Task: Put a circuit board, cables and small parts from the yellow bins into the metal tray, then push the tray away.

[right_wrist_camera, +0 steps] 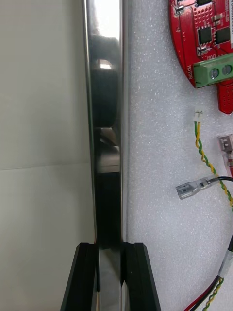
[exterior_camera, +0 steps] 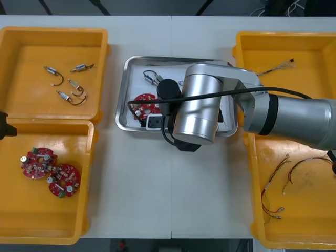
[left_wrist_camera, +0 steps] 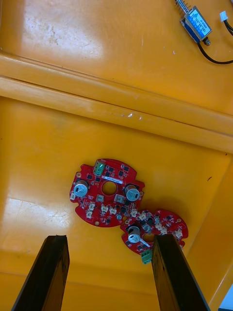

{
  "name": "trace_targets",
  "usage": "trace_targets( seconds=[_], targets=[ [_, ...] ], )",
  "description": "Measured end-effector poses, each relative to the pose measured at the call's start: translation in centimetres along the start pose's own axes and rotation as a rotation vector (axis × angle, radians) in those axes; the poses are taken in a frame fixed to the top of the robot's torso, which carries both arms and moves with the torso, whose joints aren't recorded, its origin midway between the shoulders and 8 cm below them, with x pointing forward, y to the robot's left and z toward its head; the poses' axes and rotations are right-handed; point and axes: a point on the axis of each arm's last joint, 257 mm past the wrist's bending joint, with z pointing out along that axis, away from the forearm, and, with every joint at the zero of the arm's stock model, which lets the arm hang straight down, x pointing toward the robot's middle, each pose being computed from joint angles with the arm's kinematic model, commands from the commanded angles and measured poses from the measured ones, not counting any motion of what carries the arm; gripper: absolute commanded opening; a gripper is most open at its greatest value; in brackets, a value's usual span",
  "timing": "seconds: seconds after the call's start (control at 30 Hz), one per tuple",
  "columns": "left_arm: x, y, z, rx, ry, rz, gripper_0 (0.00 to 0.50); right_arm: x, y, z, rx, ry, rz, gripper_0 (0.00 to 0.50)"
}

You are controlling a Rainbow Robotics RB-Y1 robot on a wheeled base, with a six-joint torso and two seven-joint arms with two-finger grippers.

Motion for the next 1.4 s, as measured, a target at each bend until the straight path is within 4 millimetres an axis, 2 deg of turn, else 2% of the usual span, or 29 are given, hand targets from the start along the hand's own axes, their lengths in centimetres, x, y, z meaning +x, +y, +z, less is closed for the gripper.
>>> trace_targets(
  seconds=[0.23,0.43,0.93,1.4],
  targets=[
    [0.0,0.0,0.0,0.0,0.0,0.0,0.5,1.5,-3.5,0.9,0.034,0.046,-0.12,0.0],
    [0.0,0.0,0.0,0.0,0.0,0.0,0.5,1.7,-6.0,1.4,0.064,0.047,-0.113,0.0],
    [0.0,0.0,0.0,0.0,0.0,0.001,0.5,0.3,-10.9,2.1,0.116,-0.011,-0.07,0.0],
    [0.0,0.0,0.0,0.001,0.0,0.001,0.5,-3.0,-15.2,1.1,0.211,-0.112,-0.075,0.0]
  ],
)
